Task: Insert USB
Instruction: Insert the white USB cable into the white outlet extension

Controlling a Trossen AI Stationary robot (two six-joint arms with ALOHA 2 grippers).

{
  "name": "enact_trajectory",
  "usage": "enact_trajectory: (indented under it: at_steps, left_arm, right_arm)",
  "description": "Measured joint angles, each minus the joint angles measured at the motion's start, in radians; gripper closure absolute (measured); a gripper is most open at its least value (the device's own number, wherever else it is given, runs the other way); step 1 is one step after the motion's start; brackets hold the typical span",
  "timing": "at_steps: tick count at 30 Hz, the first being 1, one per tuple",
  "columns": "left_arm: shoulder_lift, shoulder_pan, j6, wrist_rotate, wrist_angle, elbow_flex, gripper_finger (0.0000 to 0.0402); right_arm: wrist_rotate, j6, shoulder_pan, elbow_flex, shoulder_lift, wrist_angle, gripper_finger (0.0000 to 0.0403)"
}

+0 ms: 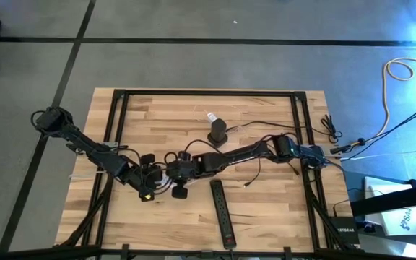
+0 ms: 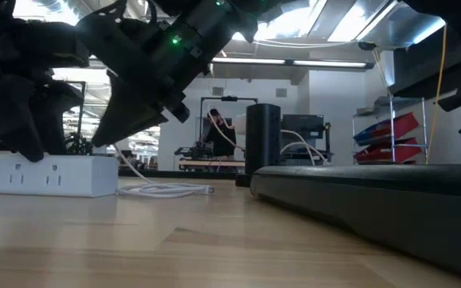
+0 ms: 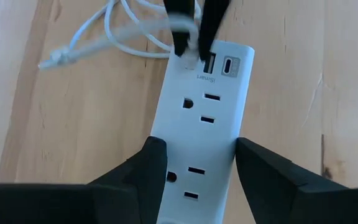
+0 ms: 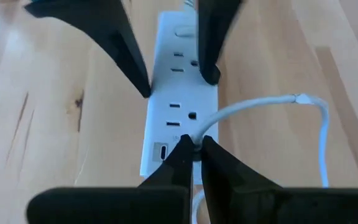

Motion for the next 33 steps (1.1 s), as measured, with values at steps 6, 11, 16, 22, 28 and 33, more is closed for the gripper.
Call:
enact_trajectory:
  at_steps: [6, 11, 16, 22, 28, 33]
  left_arm:
    - [0.0, 0.0, -0.001, 0.0, 0.011, 0.0, 0.0231]
    - [0.0, 0.0, -0.001, -0.004, 0.012, -0.001, 0.0231]
    - [0.0, 0.0, -0.001, -0.002, 0.002, 0.0, 0.0231]
    - [0.0, 0.0, -0.002, -0.003, 0.01, 0.0, 0.0231]
    - [0.0, 0.0, -0.003, -0.004, 0.009, -0.001, 0.0231]
    - [-0.001, -0.002, -0.001, -0.002, -0.009, 0.0, 0.0231]
  right_arm:
    - [0.008, 0.044, 0.001, 0.005, 0.002, -0.048, 0.0403]
    - [-0.011, 0.055, -0.001, 0.007, 0.006, -0.071, 0.0403]
    - [-0.013, 0.047, 0.0, 0.002, 0.008, -0.002, 0.0403]
    - [-0.02, 0.062, -0.001, 0.006, 0.012, -0.067, 0.0403]
    - [-0.01, 0.058, 0.0, 0.004, 0.01, -0.051, 0.0403]
    - [-0.017, 0.063, -0.006, 0.0, 0.014, 0.027, 0.0403]
